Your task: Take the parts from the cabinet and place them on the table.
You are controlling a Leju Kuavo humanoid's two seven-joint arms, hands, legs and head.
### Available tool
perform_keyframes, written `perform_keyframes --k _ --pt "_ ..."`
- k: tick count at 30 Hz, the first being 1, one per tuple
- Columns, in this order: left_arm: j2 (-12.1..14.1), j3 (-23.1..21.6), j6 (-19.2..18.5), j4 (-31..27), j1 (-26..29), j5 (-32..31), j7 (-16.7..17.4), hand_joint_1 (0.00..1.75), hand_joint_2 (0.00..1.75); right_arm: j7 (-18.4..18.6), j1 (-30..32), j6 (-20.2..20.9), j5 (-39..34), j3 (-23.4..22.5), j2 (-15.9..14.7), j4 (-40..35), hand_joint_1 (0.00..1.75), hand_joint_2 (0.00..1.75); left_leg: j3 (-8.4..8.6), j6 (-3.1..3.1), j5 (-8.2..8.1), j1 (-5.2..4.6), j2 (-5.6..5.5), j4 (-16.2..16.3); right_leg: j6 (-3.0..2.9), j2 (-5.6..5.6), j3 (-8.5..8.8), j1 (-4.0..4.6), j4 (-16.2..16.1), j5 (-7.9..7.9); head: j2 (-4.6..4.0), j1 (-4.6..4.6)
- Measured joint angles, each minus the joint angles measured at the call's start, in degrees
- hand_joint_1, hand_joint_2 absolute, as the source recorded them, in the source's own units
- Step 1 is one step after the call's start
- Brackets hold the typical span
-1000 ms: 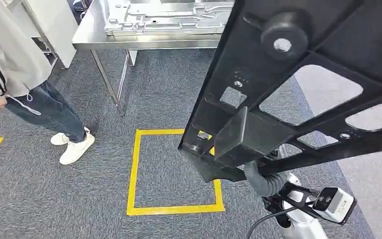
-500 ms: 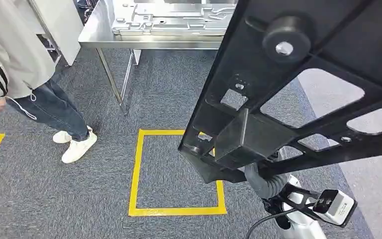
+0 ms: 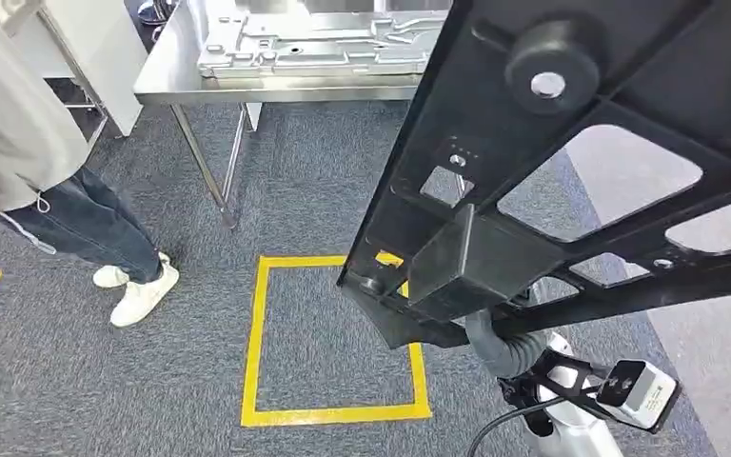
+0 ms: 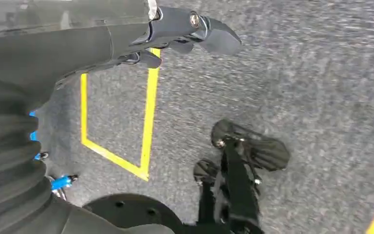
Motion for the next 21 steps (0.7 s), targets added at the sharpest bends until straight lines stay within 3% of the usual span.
perform_keyframes --k 3,5,6,8,9,10,11,13,14,15,18,20,21 --pt "0.0 0.0 0.0 0.0 -0.07 0.0 0.02 0.0 1.75 0.04 0.02 -0.09 0.02 0.02 0.0 0.0 1.75 1.75 -0.32 1.08 -0.43 -0.19 -0.11 0.5 0.83 -0.06 0.09 -0.07 -0.39 -0.2 -0.02 0.16" --pt "-0.02 0.0 0.0 0.0 -0.03 0.0 -0.02 0.0 1.75 0.05 -0.03 -0.2 0.04 0.0 0.0 -0.24 1.75 1.75 0.84 1.89 -0.5 0.26 -0.11 -0.33 1.57 -0.05 0.26 -0.25 1.02 -1.23 0.0 0.22" --pt "0.0 0.0 0.0 0.0 -0.07 -0.02 -0.04 0.0 1.75 -0.04 -0.11 -0.2 0.02 0.0 0.0 -0.26 1.75 1.75 1.07 2.24 -0.72 0.27 -0.05 -0.35 1.74 -0.05 -1.62 -0.25 4.51 -2.88 0.0 0.5" --pt "-0.02 0.0 -0.09 0.0 -0.18 0.0 -0.07 0.0 1.75 0.04 0.11 -0.2 0.04 -0.02 0.0 -0.26 1.75 1.75 1.32 2.62 -1.12 0.15 -0.06 -0.35 2.07 -0.05 -7.27 -0.41 14.19 -6.56 0.0 0.5" --pt "0.0 0.0 -0.09 0.0 -0.18 0.0 -0.07 0.0 1.75 0.04 0.27 -0.2 0.04 -0.02 0.0 -0.24 1.75 1.75 1.48 2.67 -1.35 0.06 -0.09 -0.34 2.14 -0.05 -9.96 -0.45 18.12 -7.31 0.0 0.5" --pt "0.0 0.0 -0.09 0.0 -0.15 0.0 -0.07 0.0 1.75 0.04 0.29 -0.18 0.04 -0.02 0.0 -0.24 1.75 1.75 1.8 2.64 -1.61 0.01 -0.16 -0.34 2.12 -0.05 -11.27 -0.5 19.15 -6.47 0.0 0.53" --pt "0.0 0.0 -0.09 0.0 -0.18 -0.02 -0.07 0.0 1.75 0.04 0.29 -0.09 0.02 -0.02 0.0 -0.24 1.75 1.75 2.26 2.55 -1.92 -0.03 -0.25 -0.34 1.99 -0.05 -10.95 -0.5 17.27 -4.31 0.0 0.5" --pt "0.0 0.0 -0.09 0.0 -0.04 -0.02 -0.02 0.0 1.75 0.0 0.26 0.02 0.0 -0.04 0.0 -0.24 1.75 1.75 3.45 2.37 -2.67 -0.16 -0.34 -0.34 1.32 -0.05 -7.14 -0.41 7.43 2.13 0.0 0.52" --pt "-0.02 0.0 -0.09 0.0 -0.08 0.0 -0.02 0.0 1.75 0.0 0.24 0.02 0.0 -0.07 0.0 -0.24 1.75 1.75 3.98 2.24 -3.12 -0.21 -0.36 -0.36 0.69 -0.07 -5.03 -0.1 1.96 4.62 0.0 0.55" --pt "-0.2 0.0 -0.09 0.0 -0.11 0.0 -0.02 0.0 1.75 -0.02 0.24 0.04 -0.04 -0.09 0.0 -0.22 1.75 1.75 3.91 1.81 -3.5 -0.56 -0.37 -0.28 0.44 -0.15 -4.25 0.17 1.17 3.34 -0.02 0.31" --pt "-0.13 0.0 -0.09 0.0 -0.31 -0.02 0.0 0.0 1.75 -0.02 0.17 0.09 -0.07 -0.15 -0.02 -0.24 1.75 1.75 4.09 0.94 -3.89 -0.15 -0.23 -0.7 -0.22 0.01 -4.23 0.5 0.77 2.86 0.0 0.31" --pt "0.09 0.0 -0.09 0.0 -0.42 -0.04 0.0 0.0 1.75 -0.02 0.2 0.09 -0.09 -0.2 0.02 -0.33 1.75 1.75 4.97 0.34 -4.52 -0.28 -0.22 -0.41 -0.51 0.03 -2.67 -0.3 -0.77 3.05 -0.02 0.26" --pt "0.02 0.0 -0.11 0.0 -0.45 -0.11 0.0 0.0 1.75 -0.07 0.03 0.13 -0.11 -0.2 0.02 -0.31 1.75 1.75 3.66 0.09 -5.79 -0.29 -0.22 2.4 -0.93 -0.15 -1.97 -0.35 -1.2 2.8 0.0 -0.28"
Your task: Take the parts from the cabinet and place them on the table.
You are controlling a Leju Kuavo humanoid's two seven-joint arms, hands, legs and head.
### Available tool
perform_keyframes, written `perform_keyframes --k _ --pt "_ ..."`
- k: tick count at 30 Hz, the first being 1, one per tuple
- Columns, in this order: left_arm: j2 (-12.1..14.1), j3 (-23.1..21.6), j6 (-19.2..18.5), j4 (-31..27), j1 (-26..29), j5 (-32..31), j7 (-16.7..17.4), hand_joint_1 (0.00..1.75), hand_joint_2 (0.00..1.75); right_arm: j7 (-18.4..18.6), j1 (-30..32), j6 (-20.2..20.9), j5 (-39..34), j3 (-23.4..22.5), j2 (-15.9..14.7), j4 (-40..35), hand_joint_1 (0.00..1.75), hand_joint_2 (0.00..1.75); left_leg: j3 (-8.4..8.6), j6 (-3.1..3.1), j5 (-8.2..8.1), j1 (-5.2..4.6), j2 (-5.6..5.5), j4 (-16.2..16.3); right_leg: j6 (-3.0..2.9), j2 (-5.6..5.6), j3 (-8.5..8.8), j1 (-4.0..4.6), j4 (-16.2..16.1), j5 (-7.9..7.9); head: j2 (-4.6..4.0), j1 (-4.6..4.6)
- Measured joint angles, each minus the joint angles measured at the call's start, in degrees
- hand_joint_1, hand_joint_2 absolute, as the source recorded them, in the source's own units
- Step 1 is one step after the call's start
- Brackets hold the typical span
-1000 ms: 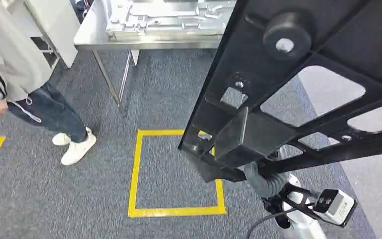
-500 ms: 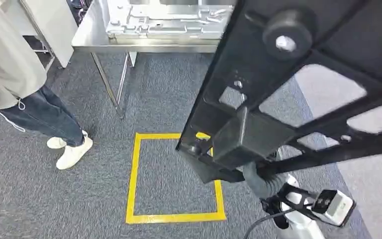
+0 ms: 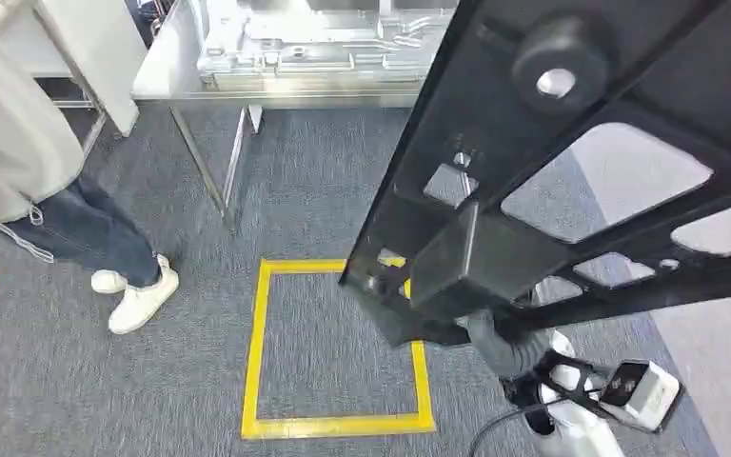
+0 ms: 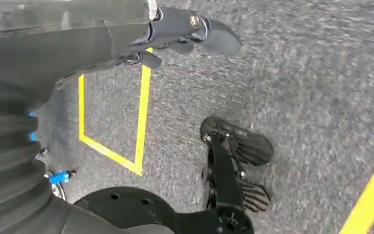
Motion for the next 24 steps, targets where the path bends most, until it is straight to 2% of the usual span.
perform_keyframes --k 2,3,4,5,6,8,9,10,11,13,14,15,16,17,18,19,20,21,23,24 --pt "0.11 0.0 0.0 0.0 0.03 -0.28 0.0 0.0 1.75 0.0 -0.09 0.11 -0.11 0.0 0.07 0.02 1.75 1.75 -5.38 -0.47 -3.69 0.3 0.02 9.24 -0.19 -0.05 0.49 0.07 0.01 -0.5 0.0 -0.04" --pt "0.13 0.0 -0.02 0.0 0.07 -0.31 0.0 0.0 1.75 0.04 -0.03 0.13 -0.11 0.0 0.07 0.02 1.75 1.75 -8.06 -0.67 -4.57 0.41 0.02 13.18 -0.28 -0.05 0.68 0.12 0.04 -0.79 0.0 0.02" --pt "0.13 0.0 -0.07 0.0 0.07 -0.31 0.0 0.0 1.75 0.02 0.01 0.11 -0.11 0.0 0.09 0.07 1.75 1.75 -9.81 -0.81 -4.23 0.51 0.03 15.09 -0.26 -0.02 0.98 0.13 0.09 -1.1 0.0 -0.07" --pt "0.13 0.0 -0.07 0.0 0.31 -0.31 0.07 0.0 1.75 0.04 0.04 0.11 -0.11 0.0 0.09 0.07 1.75 1.75 -10.1 -0.9 -2.22 0.59 0.03 14.02 -0.23 0.1 1.46 0.12 0.13 -1.51 0.0 0.0" --pt "0.15 0.0 -0.07 0.0 0.45 -0.33 0.09 0.0 1.75 0.02 0.11 0.09 -0.09 0.0 0.09 0.07 1.75 1.75 -8.96 -0.92 1.24 0.68 0.04 10.01 -0.08 0.21 2.15 0.1 0.18 -2.04 0.0 -0.05" --pt "0.26 0.0 -0.07 0.0 0.46 -0.35 0.09 0.0 1.75 0.02 0.11 0.04 -0.09 0.0 0.11 0.07 1.75 1.75 -5.01 -0.73 7.63 0.77 0.1 -0.53 0.34 0.23 3.57 0.06 0.38 -3.2 0.0 -0.02" --pt "0.26 0.0 -0.07 0.02 0.53 -0.35 0.11 0.0 1.75 0.02 0.08 0.04 -0.11 0.0 0.11 0.09 1.75 1.75 -4.38 -0.34 6.22 0.46 0.1 -1.08 0.74 0.19 3.66 0.33 0.39 -3.56 0.0 0.06" --pt "0.26 0.0 -0.07 0.02 0.37 -0.35 0.0 0.0 1.75 0.0 0.02 0.04 -0.11 0.0 0.11 0.07 1.75 1.75 -3.91 0.26 5.99 0.35 -0.03 -2.14 1.13 0.3 3.5 0.38 0.71 -3.85 0.0 -0.13" --pt "0.26 0.0 -0.07 0.0 0.3 -0.35 -0.02 0.0 1.75 0.04 0.04 0.04 -0.09 0.0 0.11 0.07 1.75 1.75 -4.12 0.67 5.9 0.33 -0.03 -1.92 1.36 0.26 3.49 0.31 0.58 -3.87 -0.02 0.2" --pt "0.33 0.0 -0.07 0.0 0.34 -0.37 -0.02 0.0 1.75 0.02 -0.06 -0.11 -0.11 -0.02 0.11 0.0 1.75 1.75 -3.92 1.46 5.5 0.19 -0.1 -2.02 2.01 0.24 3.8 0.31 0.31 -4.24 0.0 0.22" --pt "0.33 0.02 -0.13 0.02 0.48 -0.37 0.02 0.0 1.75 0.04 -0.07 -0.17 -0.11 -0.02 0.11 -0.2 1.75 1.75 -3.39 1.8 5.59 0.52 -0.07 -2.48 2.39 0.23 3.94 0.12 0.73 -4.61 0.0 0.17" --pt "0.33 0.02 -0.15 0.02 0.48 -0.39 0.0 0.0 1.75 0.02 -0.16 -0.17 -0.13 -0.07 0.11 -0.35 1.75 1.75 -3.08 2.1 5.39 0.51 -0.05 -2.57 2.67 0.17 3.13 0.07 2.72 -5.39 0.0 0.44" --pt "0.33 0.02 -0.15 0.02 0.4 -0.39 0.0 0.0 1.75 -0.02 -0.27 -0.15 -0.13 -0.15 0.11 -0.52 1.75 1.75 -2.92 2.42 5.17 0.51 0.0 -2.57 2.92 0.17 0.76 0.03 6.96 -7.21 0.0 0.57" --pt "0.33 0.02 -0.2 0.0 0.34 -0.39 0.0 0.0 1.75 -0.02 -0.18 -0.13 -0.24 -0.22 0.11 -0.57 1.75 1.75 -2.77 2.59 4.95 0.45 0.0 -2.57 3.13 0.17 -2.43 -0.06 12.3 -9.31 0.0 0.52" --pt "0.33 0.02 -0.2 0.02 0.35 -0.39 0.0 0.0 1.75 0.0 0.12 -0.04 -0.57 -0.22 0.11 -0.57 1.75 1.75 -2.58 2.69 4.72 0.41 -0.01 -2.55 3.28 0.17 -5.54 -0.1 17.16 -10.59 -0.02 0.54" --pt "0.33 0.06 -0.15 0.0 0.38 -0.39 0.0 0.0 1.75 0.0 0.49 0.15 -0.87 -0.26 0.11 -0.57 1.75 1.75 -2.29 2.7 4.41 0.37 -0.04 -2.54 3.32 0.17 -7.77 -0.14 19.9 -10.55 0.0 0.57" --pt "0.33 0.09 -0.11 0.02 0.42 -0.39 0.0 0.0 1.75 0.02 0.78 0.35 -1.05 -0.31 0.11 -0.59 1.75 1.75 -1.83 2.66 4.1 0.36 -0.08 -2.54 3.27 0.16 -8.37 -0.18 19.52 -9.09 0.0 0.54" --pt "0.33 0.11 -0.02 0.02 0.42 -0.35 0.0 0.0 1.75 0.04 0.96 0.81 -1.33 -0.35 0.11 -0.63 1.75 1.75 -1.28 2.6 3.71 0.34 -0.01 -2.54 3.1 0.15 -7.66 -0.18 16.68 -6.43 -0.02 0.59" --pt "0.22 0.11 0.09 0.02 0.63 -0.33 0.0 0.0 1.75 0.02 1.13 1.69 -1.84 -0.63 0.13 -0.96 1.75 1.75 0.13 2.34 2.82 0.25 0.12 -2.54 2.27 -0.32 -3.55 -0.01 5.77 0.4 0.0 0.59" --pt "0.09 0.13 0.17 0.02 0.73 -0.33 0.0 0.0 1.75 0.0 1.12 2.21 -2.01 -0.89 0.17 -1.03 1.75 1.75 0.15 2.06 2.46 0.26 0.15 -2.62 1.63 -1.57 -2.16 0.44 2.6 0.95 0.0 0.56"
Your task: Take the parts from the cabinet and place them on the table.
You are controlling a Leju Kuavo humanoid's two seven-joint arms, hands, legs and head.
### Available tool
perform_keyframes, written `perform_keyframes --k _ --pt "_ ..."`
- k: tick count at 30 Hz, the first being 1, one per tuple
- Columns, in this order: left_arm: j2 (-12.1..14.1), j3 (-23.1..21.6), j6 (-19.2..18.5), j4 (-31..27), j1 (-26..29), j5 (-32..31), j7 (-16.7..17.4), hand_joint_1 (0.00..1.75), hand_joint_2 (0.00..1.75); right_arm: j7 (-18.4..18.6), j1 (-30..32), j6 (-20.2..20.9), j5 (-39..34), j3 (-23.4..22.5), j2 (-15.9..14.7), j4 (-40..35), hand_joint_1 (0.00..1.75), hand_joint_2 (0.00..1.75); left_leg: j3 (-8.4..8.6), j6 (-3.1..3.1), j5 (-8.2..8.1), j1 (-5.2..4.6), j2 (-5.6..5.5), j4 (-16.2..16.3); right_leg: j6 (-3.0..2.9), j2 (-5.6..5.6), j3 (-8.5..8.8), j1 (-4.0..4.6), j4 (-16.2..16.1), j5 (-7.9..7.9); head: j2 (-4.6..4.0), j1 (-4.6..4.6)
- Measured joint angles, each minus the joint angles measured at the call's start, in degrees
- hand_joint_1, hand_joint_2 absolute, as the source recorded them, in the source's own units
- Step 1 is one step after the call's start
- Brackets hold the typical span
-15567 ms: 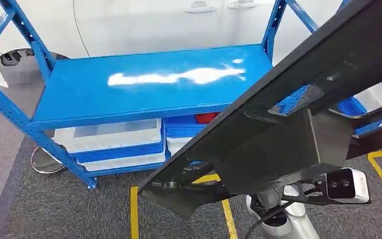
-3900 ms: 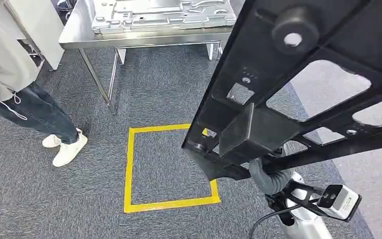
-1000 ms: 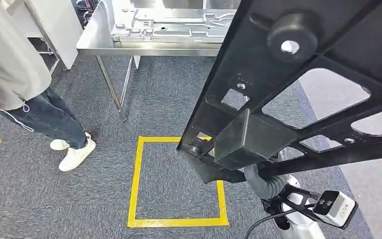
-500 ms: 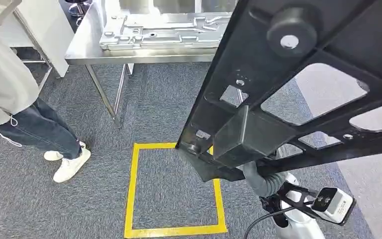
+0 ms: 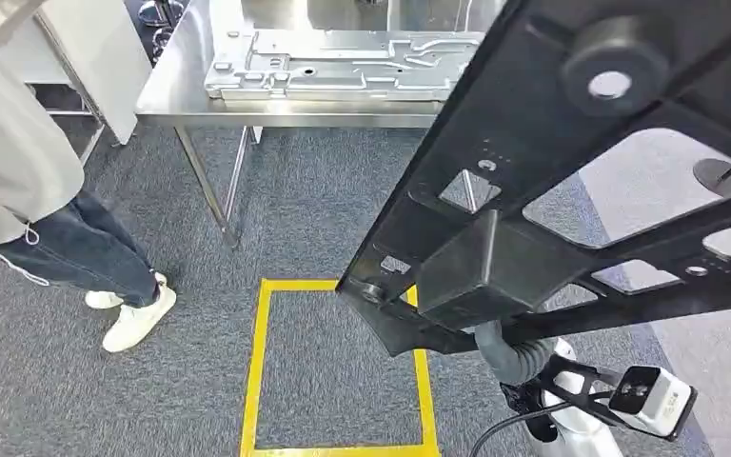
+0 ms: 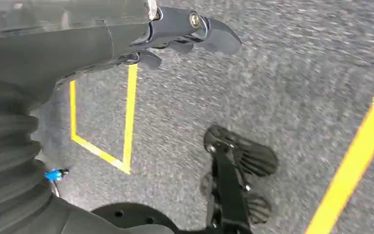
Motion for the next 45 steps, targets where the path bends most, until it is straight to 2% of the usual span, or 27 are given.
perform_keyframes --k 1,4,5,6,9,10,11,12,14,15,16,21,22,24,25,26,27,29,30,31,34,36,37,40,41,42,45 --pt "-0.15 0.0 0.05 0.0 -0.09 0.0 0.0 0.0 1.75 0.0 -0.02 0.42 -0.09 -0.29 0.11 -0.11 1.75 1.75 0.2 -0.5 -0.38 -0.37 0.04 0.27 -0.26 -0.31 0.13 0.44 -0.96 -0.57 0.0 -0.2" --pt "-0.13 0.11 0.2 0.0 -0.15 -0.04 -0.02 0.0 1.75 0.02 0.03 0.79 -0.02 -0.92 0.42 -0.41 1.75 1.75 0.68 -1.29 -0.78 -0.13 0.91 -0.46 -0.86 0.8 0.08 0.61 -0.85 -0.9 -0.02 -0.17" --pt "-0.09 0.13 0.22 -0.02 -0.16 -0.07 0.0 0.0 1.75 0.02 0.13 0.77 0.0 -1.16 0.59 -0.68 1.75 1.75 0.9 -1.69 -1.19 -0.32 1.04 -0.26 -1.11 1.13 0.73 -0.27 -1.67 -0.6 0.0 -0.28" --pt "-0.13 0.13 0.2 -0.02 -0.13 -0.13 -0.07 0.0 1.75 0.02 0.14 0.77 0.09 -1.4 0.77 -0.87 1.75 1.75 0.71 -1.94 -1.84 -0.18 0.66 1.15 -1.34 1.29 1.32 -0.21 -2.07 -0.71 -0.02 -0.36" --pt "-0.02 0.2 0.2 -0.02 -0.04 -0.22 -0.09 0.0 1.75 -0.02 0.33 0.55 0.54 -1.88 1.14 -0.9 1.75 1.75 -6.24 -2.46 -7.4 0.08 0.55 13.88 -1.94 1.39 1.97 -0.13 -2.06 -1.33 0.0 -0.53" --pt "0.04 0.2 0.2 -0.02 -0.06 -0.24 -0.09 0.0 1.75 0.0 0.51 0.33 0.9 -1.95 1.18 -0.85 1.75 1.75 -8.73 -2.63 -8.04 0.14 0.55 17.56 -1.93 1.54 2.16 -0.12 -2.02 -1.6 0.0 -0.54" --pt "0.04 0.22 0.18 -0.02 -0.07 -0.26 -0.09 0.0 1.75 0.02 0.67 0.13 0.92 -1.95 1.18 -0.83 1.75 1.75 -9.65 -2.69 -7.06 0.23 0.55 18.03 -1.89 1.71 2.46 -0.13 -1.99 -1.84 0.0 -0.52" --pt "0.04 0.22 0.11 -0.02 0.01 -0.35 -0.07 0.0 1.75 0.02 0.81 -0.02 0.96 -1.95 1.18 -0.79 1.75 1.75 -9.1 -2.69 -4.75 0.3 0.56 15.71 -1.81 1.85 2.87 -0.14 -1.99 -2.12 0.0 -0.53" --pt "0.09 0.26 0.02 -0.02 0.09 -0.42 -0.09 0.0 1.75 0.02 0.83 -0.08 1.09 -1.99 1.2 -0.79 1.75 1.75 -5.23 -2.52 1.76 0.38 0.56 5.69 -1.43 2.05 3.87 -0.21 -1.81 -2.87 0.0 -0.52" --pt "0.13 0.28 0.02 -0.02 0.09 -0.42 -0.11 0.0 1.75 0.02 0.85 0.26 1.33 -2.08 1.27 -0.77 1.75 1.75 -3.65 -2.25 3.26 0.37 0.55 1.49 -1.18 2.04 4.12 -0.21 -1.71 -3.27 0.0 -0.53" --pt "0.13 0.28 0.02 -0.02 0.05 -0.42 -0.11 0.0 1.75 0.0 0.83 0.59 1.46 -2.19 1.36 -0.7 1.75 1.75 -3.01 -1.85 2.2 -0.03 0.56 0.64 -0.73 2.12 4.11 0.23 -1.35 -3.66 0.0 -0.46" --pt "0.15 0.31 -0.04 -0.02 -0.04 -0.46 -0.28 0.0 1.75 0.04 0.86 0.75 1.55 -2.32 1.47 -0.7 1.75 1.75 -2.3 0.13 2.21 0.15 0.45 0.0 0.89 2.03 4.31 -0.31 -0.71 -4.44 0.0 -0.42" --pt "0.15 0.31 -0.04 -0.02 -0.06 -0.5 -0.31 0.0 1.75 0.02 0.82 0.77 1.55 -2.34 1.47 -0.7 1.75 1.75 -2.16 0.44 2.04 0.15 0.49 -0.07 1.15 1.99 2.85 -0.26 1.99 -5.88 0.0 -0.26" --pt "0.15 0.31 -0.19 -0.02 -0.12 -0.57 -0.33 0.0 1.75 0.02 0.95 0.75 1.53 -2.36 1.47 -0.55 1.75 1.75 -1.98 0.76 1.73 0.1 0.53 -0.07 1.65 1.98 -2.92 -0.44 12.24 -10.22 0.0 -0.26" --pt "0.15 0.31 -0.22 -0.02 -0.12 -0.57 -0.33 0.0 1.75 0.04 1.08 0.75 1.55 -2.36 1.47 -0.39 1.75 1.75 -1.85 0.82 1.52 0.07 0.51 -0.05 1.76 1.98 -5.64 -0.48 16.49 -11.18 0.0 -0.24" --pt "0.18 0.31 -0.24 -0.02 -0.09 -0.57 -0.33 0.0 1.75 0.02 1.14 0.72 1.55 -2.34 1.47 -0.2 1.75 1.75 -1.58 0.79 1.28 0.06 0.46 -0.05 1.8 1.98 -7.1 -0.54 17.85 -10.5 0.0 -0.24" --pt "0.18 0.31 -0.24 -0.02 -0.07 -0.59 -0.33 0.0 1.75 0.04 1.15 0.68 1.55 -2.34 1.47 -0.04 1.75 1.75 -1.17 0.68 1.02 0.05 0.41 -0.05 1.72 1.98 -6.88 -0.59 16.24 -8.47 0.0 -0.26" --pt "0.15 0.31 -0.26 -0.02 -0.03 -0.59 -0.33 0.0 1.75 0.04 1.13 0.59 1.57 -2.34 1.47 0.13 1.75 1.75 -0.06 0.45 0.31 0.05 0.33 -0.05 1.17 1.96 -3.11 -0.56 6.63 -2.14 0.0 -0.22" --pt "0.11 0.31 -0.33 -0.02 -0.06 -0.63 -0.35 0.0 1.75 0.04 1.11 0.46 1.57 -2.34 1.47 0.13 1.75 1.75 0.43 0.24 -0.08 0.03 0.3 -0.08 0.56 1.86 -0.8 -0.37 0.96 0.76 0.0 -0.22" --pt "-0.04 0.31 -0.39 -0.02 -0.09 -0.68 -0.35 0.0 1.75 0.0 1.07 0.31 1.55 -2.34 1.47 0.22 1.75 1.75 0.41 -0.15 -0.49 -0.29 0.31 0.02 0.18 1.55 -0.08 0.11 -0.63 -0.24 -0.02 -0.3" --pt "-0.04 0.31 -0.41 -0.02 -0.2 -0.87 -0.41 0.0 1.75 0.04 1.09 -0.24 1.53 -2.28 1.44 0.26 1.75 1.75 0.72 -1.0 -0.99 0.03 0.45 -0.46 -0.54 1.74 0.01 0.39 -0.83 -0.7 0.0 -0.26" --pt "0.02 0.31 -0.41 -0.04 -0.26 -1.01 -0.46 0.0 1.75 0.02 1.15 -0.39 1.51 -2.25 1.53 0.26 1.75 1.75 1.43 -1.71 -1.49 -0.01 0.44 -0.01 -1.06 1.91 1.22 -0.31 -2.16 -0.46 0.0 -0.31" --pt "0.0 0.31 -0.48 -0.04 -0.29 -1.03 -0.44 0.0 1.75 0.02 1.07 -0.57 1.53 -2.25 1.53 0.33 1.75 1.75 0.26 -1.83 -2.77 -0.07 0.4 2.52 -1.44 1.82 1.72 -0.35 -2.41 -0.71 0.0 -0.55" --pt "0.09 0.37 -0.37 -0.04 -0.17 -0.98 -0.33 0.0 1.75 0.02 1.07 -2.2 1.81 -2.23 1.55 0.81 1.75 1.75 -7.55 -2.37 -7.72 0.21 0.39 15.71 -1.84 1.72 2.49 -0.19 -2.39 -1.56 0.0 -0.55" --pt "0.07 0.42 -0.33 -0.04 -0.14 -0.88 -0.33 0.0 1.75 0.02 1.1 -2.73 1.9 -2.19 1.55 1.24 1.75 1.75 -9.78 -2.51 -7.52 0.24 0.4 18.3 -1.85 1.75 2.89 -0.18 -2.36 -1.91 0.0 -0.63" --pt "0.07 0.44 -0.3 -0.04 0.05 -0.81 -0.24 0.0 1.75 0.04 1.12 -3.28 2.03 -2.17 1.58 1.51 1.75 1.75 -10.16 -2.54 -5.77 0.26 0.4 17.44 -1.83 1.87 3.37 -0.2 -2.36 -2.28 0.0 -0.59" --pt "0.13 0.57 -0.2 -0.04 0.14 -0.81 -0.17 0.0 1.75 0.8 1.06 -5.35 3.54 -2.04 1.68 1.99 1.75 1.75 -5.44 -2.16 4.02 0.31 0.41 3.58 -1.4 2.02 5.5 -0.2 -2.28 -3.8 0.0 -0.61"
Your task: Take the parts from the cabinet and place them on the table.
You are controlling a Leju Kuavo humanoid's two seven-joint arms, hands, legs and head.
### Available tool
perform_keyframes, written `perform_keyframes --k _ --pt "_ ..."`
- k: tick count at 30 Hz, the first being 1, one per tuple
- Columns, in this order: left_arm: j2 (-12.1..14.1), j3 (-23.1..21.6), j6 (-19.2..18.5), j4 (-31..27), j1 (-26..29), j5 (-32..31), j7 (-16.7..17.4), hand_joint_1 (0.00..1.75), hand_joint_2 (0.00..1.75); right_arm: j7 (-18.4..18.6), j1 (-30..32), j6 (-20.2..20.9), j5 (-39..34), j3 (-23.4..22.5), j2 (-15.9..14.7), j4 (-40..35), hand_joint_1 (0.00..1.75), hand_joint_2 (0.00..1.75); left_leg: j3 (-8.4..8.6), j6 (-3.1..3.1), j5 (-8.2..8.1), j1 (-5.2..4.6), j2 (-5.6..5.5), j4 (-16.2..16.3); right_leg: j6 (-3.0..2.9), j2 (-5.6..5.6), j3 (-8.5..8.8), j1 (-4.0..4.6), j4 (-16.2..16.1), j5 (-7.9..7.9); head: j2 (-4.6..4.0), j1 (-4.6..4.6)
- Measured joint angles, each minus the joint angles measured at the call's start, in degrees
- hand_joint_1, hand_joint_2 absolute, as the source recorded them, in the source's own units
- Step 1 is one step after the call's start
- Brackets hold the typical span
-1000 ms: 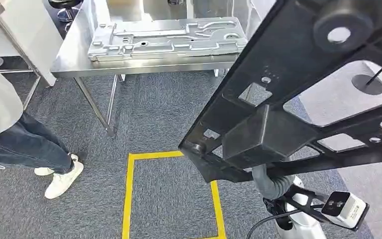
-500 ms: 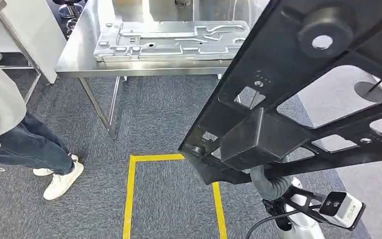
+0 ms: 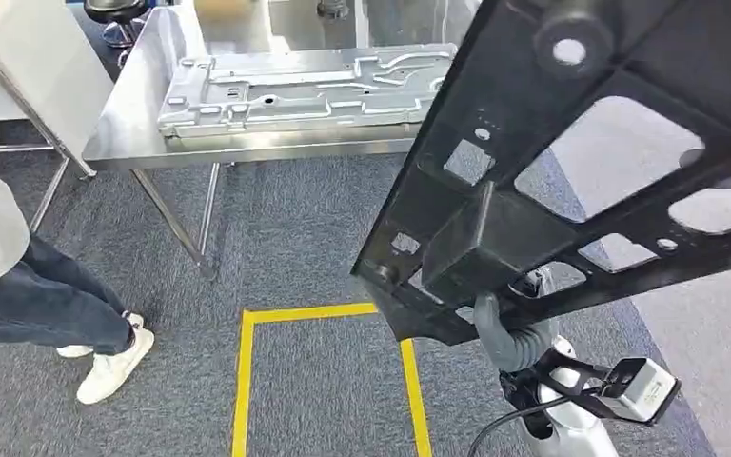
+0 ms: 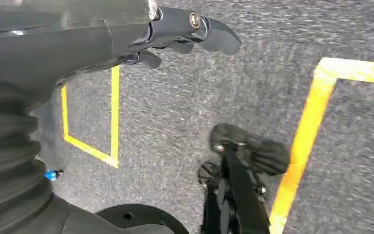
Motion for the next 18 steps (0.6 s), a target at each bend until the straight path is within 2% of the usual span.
perform_keyframes --k 1,2,5,6,7,8,10,11,12,13,15,16,17,18 --pt "0.0 0.15 0.02 0.04 0.18 0.0 0.04 0.0 1.75 0.64 -0.07 -0.31 0.13 0.04 0.0 0.18 1.75 1.75 1.13 0.43 0.08 -0.13 -0.11 -2.17 0.32 0.01 0.18 0.12 0.03 -0.48 0.0 0.13" --pt "0.0 0.26 0.04 0.04 0.04 0.0 0.09 0.0 1.75 1.21 -0.18 -0.42 0.15 0.15 0.0 0.29 1.75 1.75 1.17 0.76 -0.24 -0.4 -0.14 -3.04 0.7 0.16 0.03 0.36 0.38 -0.73 0.0 0.02" --pt "0.0 0.5 0.24 0.04 -0.13 0.07 0.24 0.0 1.75 4.44 -0.43 -0.83 -0.13 0.68 0.0 0.5 1.75 1.75 1.06 1.7 -0.69 -0.58 -0.22 -2.99 1.6 0.11 0.16 0.22 -0.04 -1.09 0.0 0.11" --pt "-0.04 0.59 0.24 0.04 -0.14 0.09 0.35 0.0 1.75 5.34 -0.56 -1.16 -0.37 0.85 -0.02 0.5 1.75 1.75 1.63 2.07 -0.59 -0.12 -0.21 -3.55 1.99 0.1 0.31 0.01 0.22 -1.49 0.0 -0.02" --pt "-0.06 0.7 0.28 0.04 -0.1 0.09 0.37 0.0 1.75 5.97 -0.71 -1.67 -0.63 0.92 -0.02 0.5 1.75 1.75 2.03 2.36 -0.79 -0.14 -0.21 -3.71 2.32 -0.07 -0.37 -0.03 2.13 -2.17 0.0 0.26" --pt "-0.06 0.79 0.37 0.04 -0.15 0.09 0.39 0.0 1.75 6.27 -0.86 -2.27 -0.76 0.99 -0.02 0.5 1.75 1.75 2.23 2.69 -1.0 -0.13 -0.17 -3.71 2.61 -0.05 -2.64 -0.1 6.23 -3.97 0.0 0.42" --pt "-0.17 0.83 0.39 0.04 -0.15 0.04 0.39 0.0 1.75 6.65 -0.75 -2.91 -0.94 1.27 -0.06 0.57 1.75 1.75 2.69 2.91 -1.55 -0.16 -0.18 -3.7 3.1 -0.06 -8.74 -0.36 16.18 -7.26 0.0 0.41" --pt "-0.17 0.85 0.39 0.04 -0.13 -0.07 0.39 0.0 1.75 6.67 -0.7 -3.34 -0.18 1.51 -0.35 0.57 1.75 1.75 3.03 2.88 -1.87 -0.17 -0.24 -3.7 3.23 -0.06 -11.2 -0.47 19.29 -7.33 0.0 0.41" --pt "-0.17 0.85 0.39 0.04 -0.14 -0.2 0.39 0.0 1.75 7.07 -0.72 -3.44 0.02 1.73 -0.66 0.57 1.75 1.75 3.47 2.82 -2.23 -0.16 -0.28 -3.7 3.29 -0.07 -12.15 -0.53 19.37 -5.96 0.0 0.37" --pt "-0.2 0.87 0.39 0.04 -0.08 -0.22 0.44 0.0 1.75 7.87 -0.75 -3.24 -0.52 1.88 -0.87 0.55 1.75 1.75 4.09 2.73 -2.66 -0.15 -0.36 -3.7 3.25 -0.07 -11.71 -0.57 16.81 -3.31 0.0 0.44" --pt "-0.35 0.92 0.39 0.04 -0.05 -0.22 0.52 0.0 1.75 8.81 -0.78 -3.34 -1.23 2.03 -1.09 0.5 1.75 1.75 5.54 2.38 -3.61 -0.15 -0.45 -3.7 2.73 -0.1 -8.07 -0.52 6.39 3.67 -0.02 0.46" --pt "-0.43 0.94 0.39 0.04 -0.02 -0.22 0.52 0.0 1.75 8.92 -0.86 -3.72 -0.56 2.06 -1.16 0.5 1.75 1.75 5.58 2.09 -4.08 -0.15 -0.46 -3.79 2.21 -0.28 -6.79 -0.34 2.31 5.19 0.0 0.46" --pt "-0.52 0.94 0.33 0.04 -0.1 -0.28 0.55 0.0 1.75 9.35 -1.01 -3.98 0.17 2.19 -1.36 0.48 1.75 1.75 5.78 1.62 -4.49 -0.54 -0.51 -3.54 1.89 -0.4 -6.19 0.11 1.61 4.29 -0.02 0.29" --pt "-0.5 0.96 0.22 0.04 -0.23 -0.37 0.55 0.0 1.75 9.95 -1.11 -3.92 0.61 2.56 -1.38 0.48 1.75 1.75 5.78 1.38 -4.58 -0.37 -0.5 -3.75 1.59 -0.32 -6.2 0.12 1.66 4.1 0.0 0.31"
